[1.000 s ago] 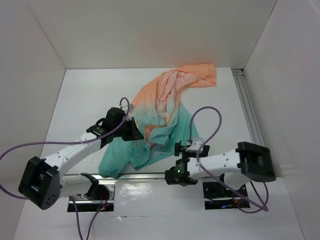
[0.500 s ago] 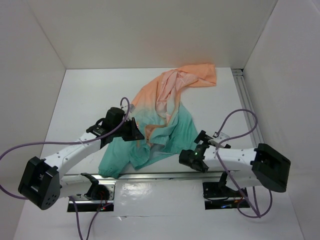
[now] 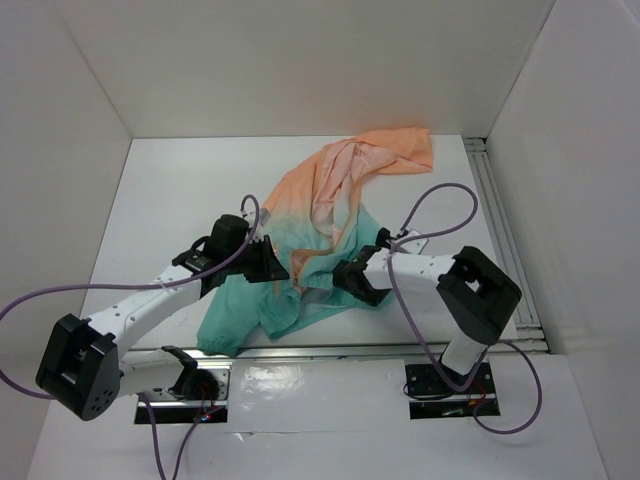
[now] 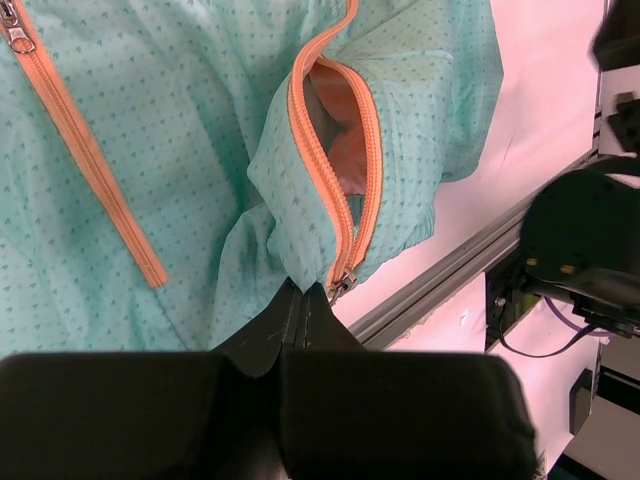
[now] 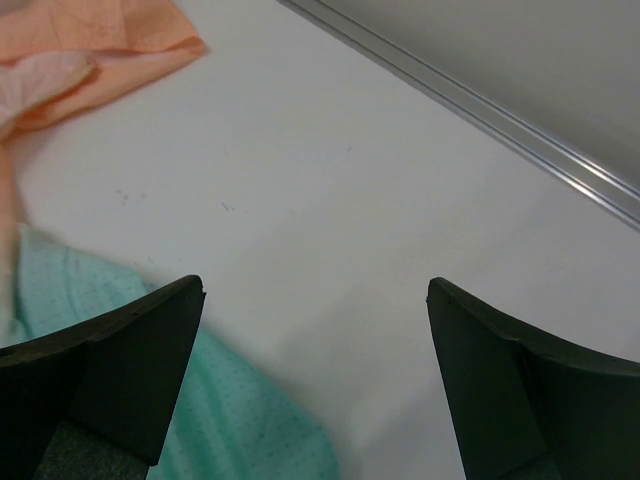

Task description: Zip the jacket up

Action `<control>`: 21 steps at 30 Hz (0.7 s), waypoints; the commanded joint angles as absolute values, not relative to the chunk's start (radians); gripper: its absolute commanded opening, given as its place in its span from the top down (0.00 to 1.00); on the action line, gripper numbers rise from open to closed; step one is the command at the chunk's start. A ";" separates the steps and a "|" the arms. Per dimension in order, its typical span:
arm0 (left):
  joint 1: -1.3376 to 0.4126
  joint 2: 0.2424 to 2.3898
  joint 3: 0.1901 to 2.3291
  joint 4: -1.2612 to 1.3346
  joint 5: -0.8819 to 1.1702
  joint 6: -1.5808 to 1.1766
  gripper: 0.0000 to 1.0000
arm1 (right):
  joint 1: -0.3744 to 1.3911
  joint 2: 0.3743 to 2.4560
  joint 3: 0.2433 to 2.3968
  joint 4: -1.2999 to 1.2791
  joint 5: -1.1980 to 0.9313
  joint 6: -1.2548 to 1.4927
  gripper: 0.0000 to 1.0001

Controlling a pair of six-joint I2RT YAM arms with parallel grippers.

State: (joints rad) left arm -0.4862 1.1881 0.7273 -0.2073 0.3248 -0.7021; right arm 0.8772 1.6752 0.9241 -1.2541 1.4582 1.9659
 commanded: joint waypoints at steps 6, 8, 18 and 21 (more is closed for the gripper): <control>-0.488 1.161 0.770 -0.196 0.336 -0.673 1.00 | 0.910 1.433 1.170 -1.307 1.778 2.580 0.00; -0.488 1.161 0.770 -0.196 0.336 -0.673 1.00 | 0.919 1.401 1.225 -1.307 1.778 2.544 0.00; -0.488 1.132 0.761 -0.196 0.345 -0.683 1.00 | 0.919 1.397 1.564 -1.221 1.778 2.543 0.00; -0.488 1.123 0.761 -0.196 0.345 -0.683 1.00 | 0.934 1.436 1.640 -1.221 1.778 2.591 0.00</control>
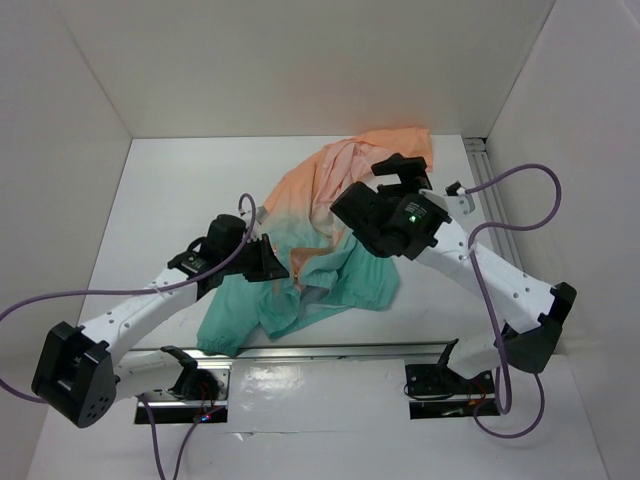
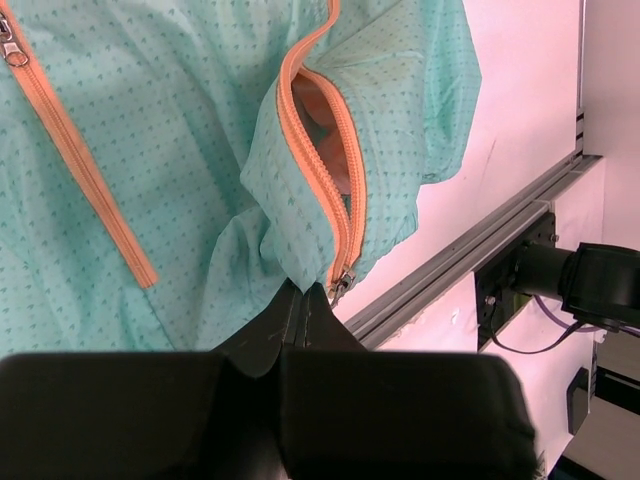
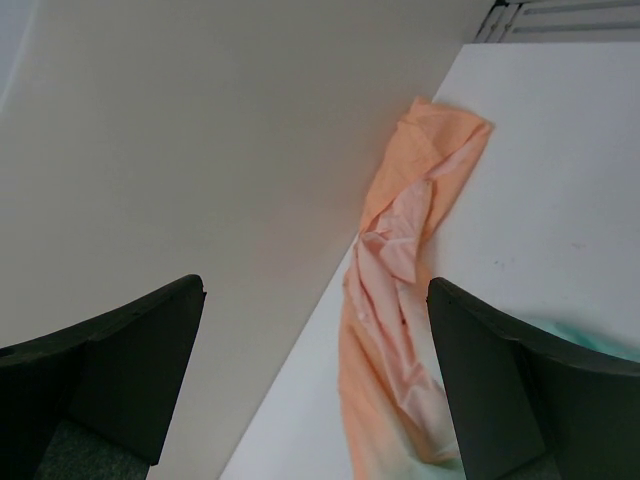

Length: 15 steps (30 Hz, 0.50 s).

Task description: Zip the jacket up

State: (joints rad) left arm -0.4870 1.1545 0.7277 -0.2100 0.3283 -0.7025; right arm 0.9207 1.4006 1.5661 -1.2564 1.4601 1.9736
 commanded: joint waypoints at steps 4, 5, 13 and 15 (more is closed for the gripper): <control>-0.488 1.114 0.761 -0.207 0.345 -0.683 1.00 | 0.968 1.447 1.661 -1.180 1.778 2.720 0.00; -0.488 1.105 0.761 -0.207 0.336 -0.683 1.00 | 0.982 1.447 1.661 -1.155 1.778 2.720 0.00; -0.488 1.094 0.761 -0.216 0.336 -0.683 1.00 | 1.048 1.456 1.802 -1.160 1.778 2.744 0.00; -0.488 1.094 0.761 -0.216 0.336 -0.683 1.00 | 1.063 1.456 1.836 -1.180 1.778 2.744 0.00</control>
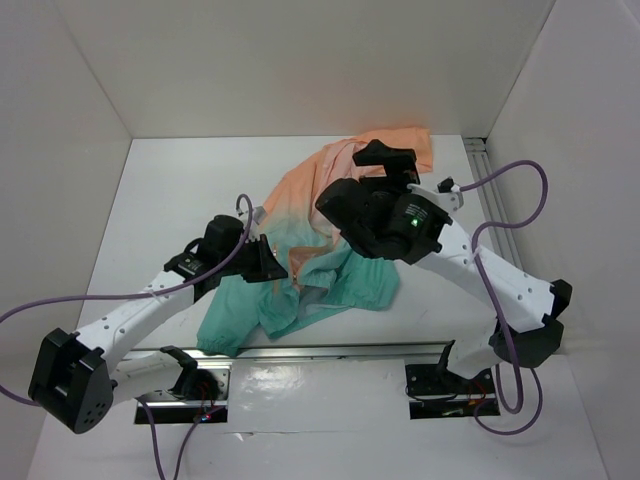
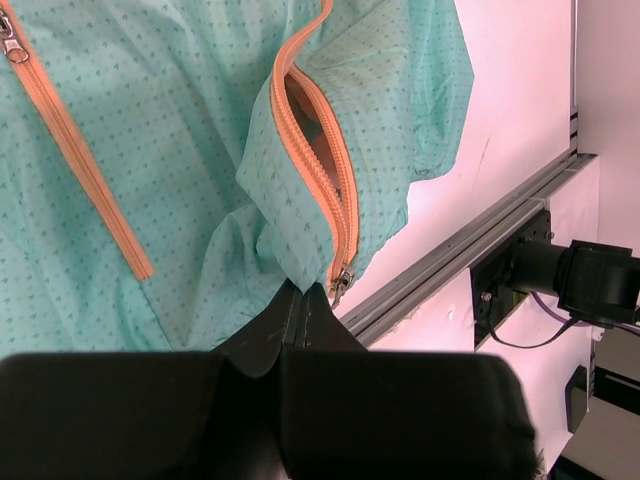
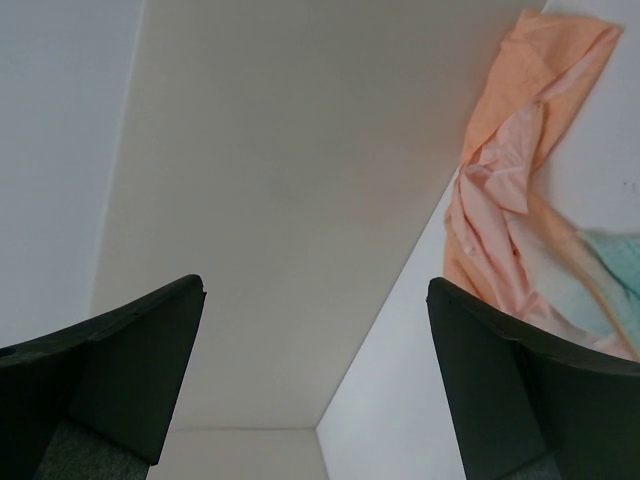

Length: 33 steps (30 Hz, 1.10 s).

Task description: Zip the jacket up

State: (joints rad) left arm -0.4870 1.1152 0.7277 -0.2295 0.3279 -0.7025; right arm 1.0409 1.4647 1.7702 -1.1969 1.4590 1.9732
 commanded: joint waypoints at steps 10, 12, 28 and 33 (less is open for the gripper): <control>-0.488 1.094 0.761 -0.216 0.345 -0.692 1.00 | 1.170 1.439 1.933 -1.295 1.778 2.744 0.00; -0.488 1.094 0.761 -0.216 0.345 -0.692 1.00 | 1.199 1.414 1.933 -1.295 1.778 2.744 0.00; -0.506 1.094 0.770 -0.207 0.345 -0.701 1.00 | 1.267 1.523 2.198 -1.304 1.778 1.934 0.00; -0.515 1.103 0.770 -0.207 0.345 -0.701 1.00 | 1.226 1.667 2.347 -1.269 1.778 1.246 0.00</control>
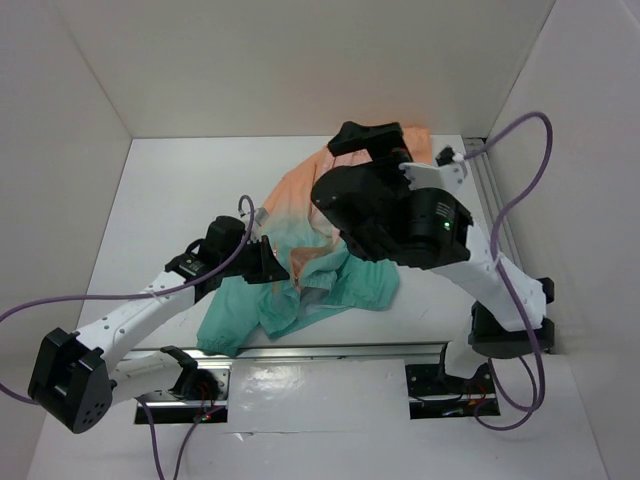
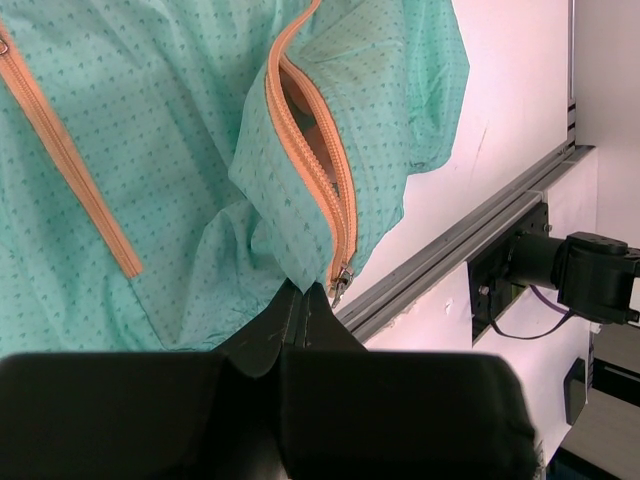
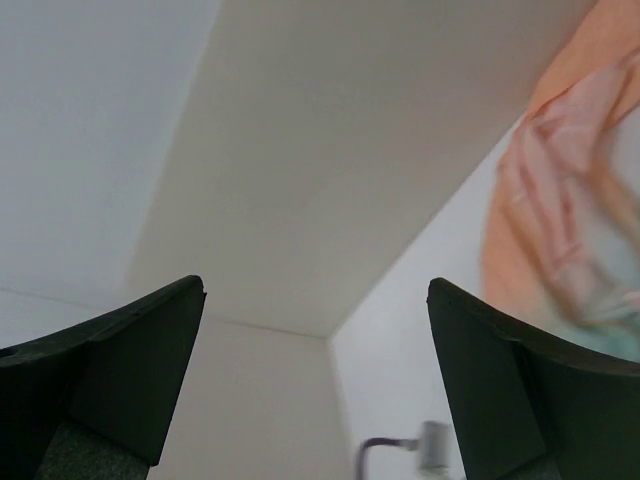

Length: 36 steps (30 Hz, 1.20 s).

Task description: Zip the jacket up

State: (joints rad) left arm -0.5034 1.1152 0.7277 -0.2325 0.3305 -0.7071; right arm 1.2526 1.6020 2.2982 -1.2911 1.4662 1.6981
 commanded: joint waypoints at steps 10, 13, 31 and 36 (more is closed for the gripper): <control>-0.525 1.123 0.770 -0.198 0.327 -0.710 1.00 | 1.100 1.753 2.205 -1.265 1.778 0.557 0.00; -0.525 1.123 0.770 -0.198 0.327 -0.710 1.00 | 1.082 1.775 2.095 -1.299 1.778 0.506 0.00; -0.534 1.132 0.738 -0.156 0.336 -0.710 1.00 | 0.815 1.674 1.298 -0.936 1.671 -0.033 0.06; -0.534 1.132 0.727 -0.144 0.345 -0.710 1.00 | 0.720 1.674 1.262 -0.864 1.442 -0.039 0.06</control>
State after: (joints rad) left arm -0.5289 1.1297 0.7261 -0.1936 0.3294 -0.7101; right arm 0.7780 1.7023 1.2629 -0.9600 1.4643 -0.0250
